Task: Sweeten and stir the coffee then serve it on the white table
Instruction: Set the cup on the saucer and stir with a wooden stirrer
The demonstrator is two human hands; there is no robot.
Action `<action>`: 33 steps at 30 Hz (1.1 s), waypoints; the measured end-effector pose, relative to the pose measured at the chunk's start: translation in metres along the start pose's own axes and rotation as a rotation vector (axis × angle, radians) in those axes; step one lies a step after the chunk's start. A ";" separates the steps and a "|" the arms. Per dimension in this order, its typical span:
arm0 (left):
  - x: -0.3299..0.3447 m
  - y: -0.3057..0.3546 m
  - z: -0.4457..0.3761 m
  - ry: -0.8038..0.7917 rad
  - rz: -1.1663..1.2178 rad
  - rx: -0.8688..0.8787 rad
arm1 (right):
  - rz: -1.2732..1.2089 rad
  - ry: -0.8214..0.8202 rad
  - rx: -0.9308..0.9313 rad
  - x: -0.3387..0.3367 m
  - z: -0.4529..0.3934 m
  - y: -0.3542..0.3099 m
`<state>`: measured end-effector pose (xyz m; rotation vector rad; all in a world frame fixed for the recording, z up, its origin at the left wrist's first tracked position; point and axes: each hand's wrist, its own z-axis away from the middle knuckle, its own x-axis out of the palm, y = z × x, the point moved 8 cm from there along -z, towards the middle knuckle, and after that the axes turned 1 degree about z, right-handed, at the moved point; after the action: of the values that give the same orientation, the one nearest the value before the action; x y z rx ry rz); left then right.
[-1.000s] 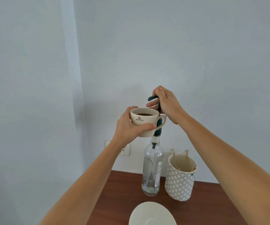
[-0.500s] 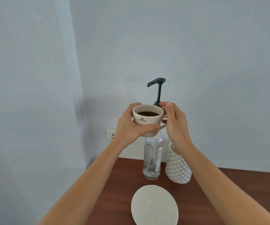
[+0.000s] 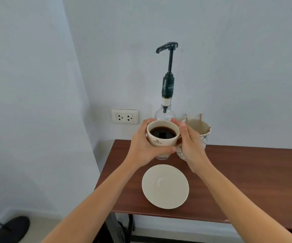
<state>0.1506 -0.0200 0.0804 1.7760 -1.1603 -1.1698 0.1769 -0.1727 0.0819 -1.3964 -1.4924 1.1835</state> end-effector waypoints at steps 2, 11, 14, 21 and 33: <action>0.003 -0.013 0.017 0.034 -0.018 0.010 | -0.005 -0.004 -0.002 -0.002 0.016 0.016; 0.026 -0.050 0.052 -0.010 -0.026 -0.056 | 0.030 -0.107 0.062 -0.003 0.041 0.061; 0.033 -0.057 0.060 -0.035 -0.026 -0.057 | 0.030 -0.109 0.083 -0.006 0.049 0.073; 0.038 -0.070 0.071 -0.067 -0.047 -0.042 | 0.052 -0.141 0.090 -0.004 0.058 0.085; 0.042 -0.076 0.077 -0.101 -0.043 -0.058 | 0.207 0.051 0.033 -0.031 0.054 0.083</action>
<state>0.1094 -0.0381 -0.0264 1.7232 -1.1388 -1.3183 0.1528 -0.2129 -0.0107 -1.5766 -1.3115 1.2817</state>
